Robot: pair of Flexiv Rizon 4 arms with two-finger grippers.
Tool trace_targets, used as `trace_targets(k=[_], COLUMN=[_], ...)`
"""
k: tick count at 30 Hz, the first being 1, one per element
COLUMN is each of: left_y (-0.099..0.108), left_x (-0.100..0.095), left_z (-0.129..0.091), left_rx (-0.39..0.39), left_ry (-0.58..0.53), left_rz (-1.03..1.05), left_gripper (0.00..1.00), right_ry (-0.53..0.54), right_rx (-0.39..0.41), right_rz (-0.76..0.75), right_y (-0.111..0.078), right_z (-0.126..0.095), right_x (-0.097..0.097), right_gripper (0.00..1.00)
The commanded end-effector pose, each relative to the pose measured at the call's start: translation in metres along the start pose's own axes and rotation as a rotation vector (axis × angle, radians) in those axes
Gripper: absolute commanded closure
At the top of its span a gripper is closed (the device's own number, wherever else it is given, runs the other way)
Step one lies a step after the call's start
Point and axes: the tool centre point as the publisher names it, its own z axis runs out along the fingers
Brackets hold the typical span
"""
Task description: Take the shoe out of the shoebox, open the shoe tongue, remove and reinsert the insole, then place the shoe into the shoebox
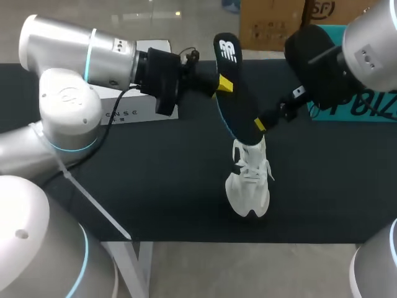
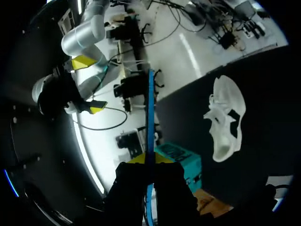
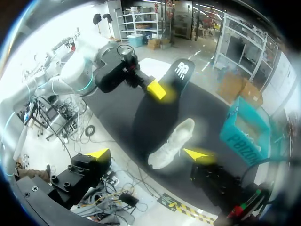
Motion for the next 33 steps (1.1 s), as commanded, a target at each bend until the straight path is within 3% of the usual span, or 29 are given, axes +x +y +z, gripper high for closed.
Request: trace_targets(k=[1, 7, 12, 19, 24, 33], left_y=[0.002, 0.013, 0.025, 0.041, 0.040, 0.041], left_x=[0.004, 0.023, 0.031, 0.028, 0.028, 0.030], left_z=[-0.009, -0.005, 0.015, 0.044, 0.063, 0.066], left_rx=[0.018, 0.064, 0.122, 0.098, 0.096, 0.102], left_ry=[-0.007, -0.007, -0.007, -0.074, -0.109, -0.072], left_rz=[0.315, 0.351, 0.371, 0.379, 0.383, 0.314], left_gripper=[1.00, 1.00, 1.00, 1.00, 1.00, 1.00], right_ry=[0.001, 0.001, 0.001, 0.001, 0.001, 0.001], right_rx=[0.005, 0.005, 0.005, 0.005, 0.005, 0.005], right_rz=[0.002, 0.002, 0.002, 0.002, 0.002, 0.002], right_y=[0.003, 0.003, 0.003, 0.003, 0.003, 0.003], right_z=[0.002, 0.002, 0.002, 0.002, 0.002, 0.002], right_x=[0.000, 0.000, 0.000, 0.000, 0.000, 0.000], right_gripper=[0.00, 0.00, 0.00, 0.00, 0.00, 0.00])
